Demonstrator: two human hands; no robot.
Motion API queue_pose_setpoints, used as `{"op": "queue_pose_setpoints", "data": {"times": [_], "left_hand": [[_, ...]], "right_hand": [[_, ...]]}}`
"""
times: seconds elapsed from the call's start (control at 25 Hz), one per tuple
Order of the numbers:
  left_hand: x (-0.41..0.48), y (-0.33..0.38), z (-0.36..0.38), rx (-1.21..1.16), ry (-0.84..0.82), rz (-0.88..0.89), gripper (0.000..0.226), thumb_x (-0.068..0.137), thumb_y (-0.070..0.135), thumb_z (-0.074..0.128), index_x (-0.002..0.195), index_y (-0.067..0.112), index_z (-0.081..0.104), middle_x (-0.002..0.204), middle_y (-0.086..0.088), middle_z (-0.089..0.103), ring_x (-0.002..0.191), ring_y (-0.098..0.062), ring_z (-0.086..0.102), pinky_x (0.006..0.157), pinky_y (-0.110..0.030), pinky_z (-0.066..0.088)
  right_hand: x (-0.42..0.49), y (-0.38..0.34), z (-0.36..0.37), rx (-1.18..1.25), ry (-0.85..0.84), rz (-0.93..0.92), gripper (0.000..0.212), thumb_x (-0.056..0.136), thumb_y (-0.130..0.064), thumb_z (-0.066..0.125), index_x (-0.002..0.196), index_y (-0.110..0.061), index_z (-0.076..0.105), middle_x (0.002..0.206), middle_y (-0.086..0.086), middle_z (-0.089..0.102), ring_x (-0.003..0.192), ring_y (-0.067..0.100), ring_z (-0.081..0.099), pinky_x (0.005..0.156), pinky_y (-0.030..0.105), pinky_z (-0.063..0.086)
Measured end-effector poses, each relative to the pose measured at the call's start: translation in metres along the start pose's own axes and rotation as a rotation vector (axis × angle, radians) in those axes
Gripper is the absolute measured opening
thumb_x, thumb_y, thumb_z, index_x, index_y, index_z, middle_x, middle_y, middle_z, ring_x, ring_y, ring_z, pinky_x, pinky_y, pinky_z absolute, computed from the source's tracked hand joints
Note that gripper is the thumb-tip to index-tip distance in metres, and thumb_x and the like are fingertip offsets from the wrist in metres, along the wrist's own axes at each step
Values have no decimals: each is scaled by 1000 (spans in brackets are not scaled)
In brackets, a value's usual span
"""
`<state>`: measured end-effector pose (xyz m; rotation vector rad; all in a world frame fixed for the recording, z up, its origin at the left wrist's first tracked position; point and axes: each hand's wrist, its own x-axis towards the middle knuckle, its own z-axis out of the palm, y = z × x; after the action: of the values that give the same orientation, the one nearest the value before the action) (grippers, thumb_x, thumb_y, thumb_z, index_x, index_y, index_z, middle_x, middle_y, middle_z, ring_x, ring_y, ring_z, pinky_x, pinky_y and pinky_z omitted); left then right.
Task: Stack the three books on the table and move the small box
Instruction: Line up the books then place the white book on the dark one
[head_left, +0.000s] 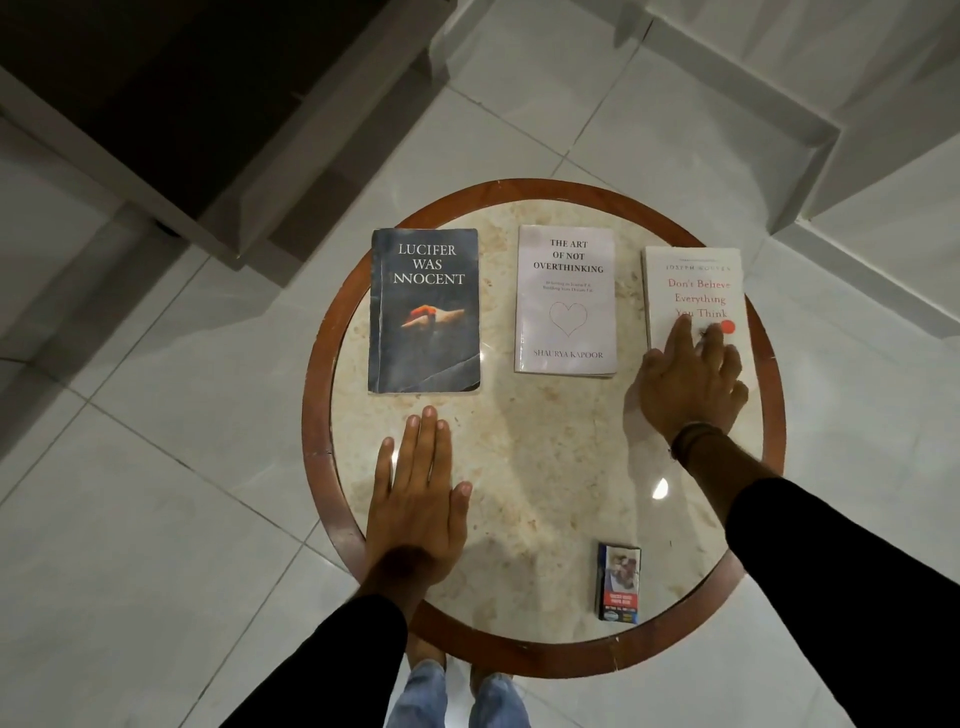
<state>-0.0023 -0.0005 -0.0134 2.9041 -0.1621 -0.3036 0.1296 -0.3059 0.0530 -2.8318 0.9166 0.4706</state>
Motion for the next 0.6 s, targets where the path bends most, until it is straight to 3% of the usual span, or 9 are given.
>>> {"op": "queue_pose_setpoints", "data": {"times": [0.2, 0.28, 0.44, 0.6], "left_hand": [[1, 3, -9, 8, -14, -3, 71, 109, 51, 29, 169, 12, 31, 179, -13, 32, 164, -36, 35, 134, -59, 26], [1, 3, -12, 4, -23, -1, 71, 109, 50, 28, 168, 12, 30, 179, -13, 32, 163, -36, 36, 133, -60, 29], [0, 4, -17, -12, -46, 9, 71, 110, 51, 15, 169, 12, 27, 179, -14, 31, 164, -36, 34, 132, -61, 32], [0, 4, -17, -28, -56, 12, 73, 110, 53, 10, 170, 13, 23, 180, -14, 29, 165, -36, 32, 131, -61, 32]], "right_hand": [[-17, -62, -10, -20, 131, -82, 64, 102, -54, 49, 147, -9, 47, 152, 21, 47, 142, 46, 43, 112, 62, 38], [-21, -91, -8, 106, -3, -6, 78, 95, -63, 59, 146, -5, 44, 146, 20, 47, 137, 43, 46, 105, 57, 44], [-10, -117, -8, 218, -248, 213, 98, 82, -59, 81, 149, -4, 35, 154, 20, 37, 147, 40, 37, 115, 49, 40], [13, -109, -12, 478, -360, 245, 106, 68, -47, 96, 148, -6, 39, 147, 14, 57, 140, 36, 54, 119, 47, 46]]}}
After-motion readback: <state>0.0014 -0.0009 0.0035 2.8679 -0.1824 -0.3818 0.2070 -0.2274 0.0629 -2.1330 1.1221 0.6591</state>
